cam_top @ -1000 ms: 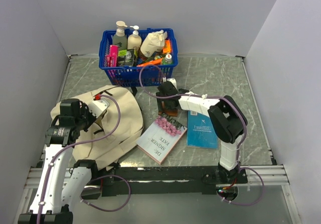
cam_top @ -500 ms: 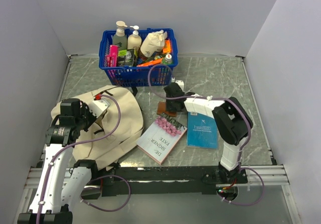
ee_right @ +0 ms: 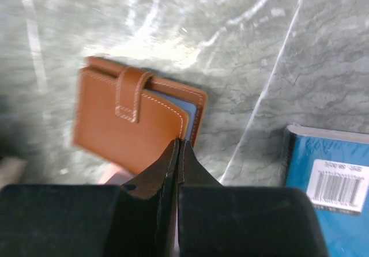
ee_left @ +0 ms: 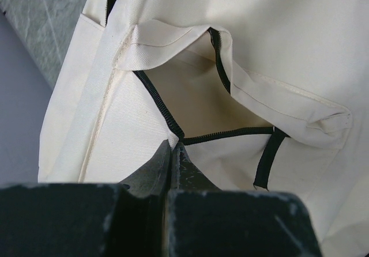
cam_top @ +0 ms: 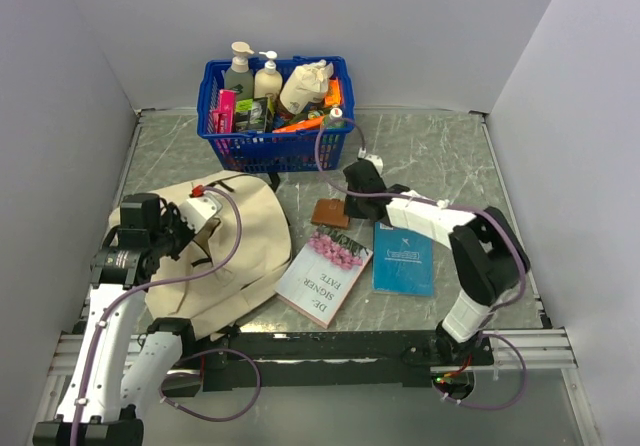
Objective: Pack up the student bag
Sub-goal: Pick up the personal item from the center of the board.
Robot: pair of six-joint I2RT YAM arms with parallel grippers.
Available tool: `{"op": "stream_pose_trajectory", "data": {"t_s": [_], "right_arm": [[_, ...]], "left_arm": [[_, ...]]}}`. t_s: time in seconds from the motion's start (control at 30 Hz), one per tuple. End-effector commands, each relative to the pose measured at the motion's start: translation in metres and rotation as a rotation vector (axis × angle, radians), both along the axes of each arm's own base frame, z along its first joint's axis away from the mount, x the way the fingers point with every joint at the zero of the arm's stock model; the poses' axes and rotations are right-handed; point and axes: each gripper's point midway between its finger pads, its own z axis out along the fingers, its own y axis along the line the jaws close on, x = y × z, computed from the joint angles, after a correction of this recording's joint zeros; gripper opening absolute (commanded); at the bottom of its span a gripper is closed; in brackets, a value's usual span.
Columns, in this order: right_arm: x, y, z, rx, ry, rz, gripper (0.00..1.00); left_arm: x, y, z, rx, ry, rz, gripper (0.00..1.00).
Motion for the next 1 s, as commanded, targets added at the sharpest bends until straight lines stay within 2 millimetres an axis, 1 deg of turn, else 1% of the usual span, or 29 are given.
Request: {"op": "stream_pose_trajectory", "data": {"t_s": [0.0,0.03,0.1,0.13,0.2,0.23,0.3,0.33,0.4,0.43,0.47,0.53,0.6,0.67,0.7,0.77,0.8,0.83,0.87,0.9,0.93,0.97], "right_arm": [[0.016,0.013,0.080,0.150,-0.173,0.029,0.00],[0.016,0.014,0.098,0.174,-0.207,0.039,0.00],[0.014,0.017,0.117,0.203,-0.231,0.062,0.00],[0.012,0.017,0.134,0.227,-0.265,0.068,0.00],[0.005,0.021,0.149,0.262,-0.283,0.091,0.00],[-0.001,0.023,0.164,0.296,-0.305,0.113,0.00],[-0.011,0.025,0.177,0.325,-0.320,0.132,0.00],[-0.020,0.028,0.192,0.356,-0.344,0.161,0.00],[-0.032,0.033,0.203,0.383,-0.358,0.191,0.00],[-0.041,0.036,0.215,0.409,-0.373,0.223,0.00],[-0.052,0.045,0.220,0.423,-0.371,0.263,0.00],[-0.065,0.054,0.233,0.454,-0.385,0.303,0.00],[-0.082,0.071,0.241,0.501,-0.378,0.364,0.00],[-0.091,0.084,0.247,0.539,-0.376,0.398,0.00],[-0.101,0.096,0.250,0.562,-0.362,0.439,0.00],[-0.104,0.110,0.244,0.573,-0.331,0.465,0.00],[-0.111,0.121,0.247,0.596,-0.324,0.504,0.00],[-0.110,0.130,0.238,0.591,-0.300,0.516,0.00],[-0.111,0.136,0.237,0.598,-0.291,0.531,0.00],[-0.111,0.143,0.242,0.612,-0.295,0.548,0.00],[-0.111,0.152,0.235,0.607,-0.275,0.565,0.00],[-0.110,0.157,0.234,0.609,-0.270,0.575,0.00]], "left_arm": [[0.012,-0.028,0.031,-0.118,-0.078,-0.094,0.01],[0.014,-0.031,0.036,-0.128,-0.084,-0.101,0.01],[0.016,-0.036,0.037,-0.147,-0.071,-0.123,0.01],[0.018,-0.037,0.040,-0.153,-0.081,-0.127,0.01],[0.021,-0.040,0.040,-0.171,-0.083,-0.124,0.01],[0.023,-0.041,0.039,-0.179,-0.083,-0.119,0.01],[0.027,-0.046,0.039,-0.207,-0.085,-0.133,0.01],[0.027,-0.048,0.038,-0.213,-0.078,-0.141,0.01],[0.028,-0.053,0.037,-0.234,-0.073,-0.164,0.01],[0.028,-0.057,0.037,-0.251,-0.067,-0.179,0.01],[0.030,-0.059,0.035,-0.256,-0.058,-0.186,0.01],[0.032,-0.062,0.038,-0.270,-0.053,-0.198,0.01],[0.035,-0.064,0.037,-0.280,-0.037,-0.196,0.01],[0.038,-0.065,0.040,-0.287,-0.036,-0.196,0.01],[0.038,-0.066,0.041,-0.290,-0.033,-0.198,0.01],[0.039,-0.067,0.043,-0.296,-0.036,-0.201,0.01],[0.039,-0.067,0.043,-0.297,-0.036,-0.200,0.01],[0.039,-0.067,0.044,-0.300,-0.038,-0.200,0.01],[0.039,-0.068,0.045,-0.301,-0.039,-0.204,0.01],[0.039,-0.069,0.045,-0.307,-0.038,-0.207,0.01],[0.038,-0.070,0.044,-0.309,-0.033,-0.212,0.01],[0.038,-0.071,0.044,-0.312,-0.030,-0.217,0.01]]}}
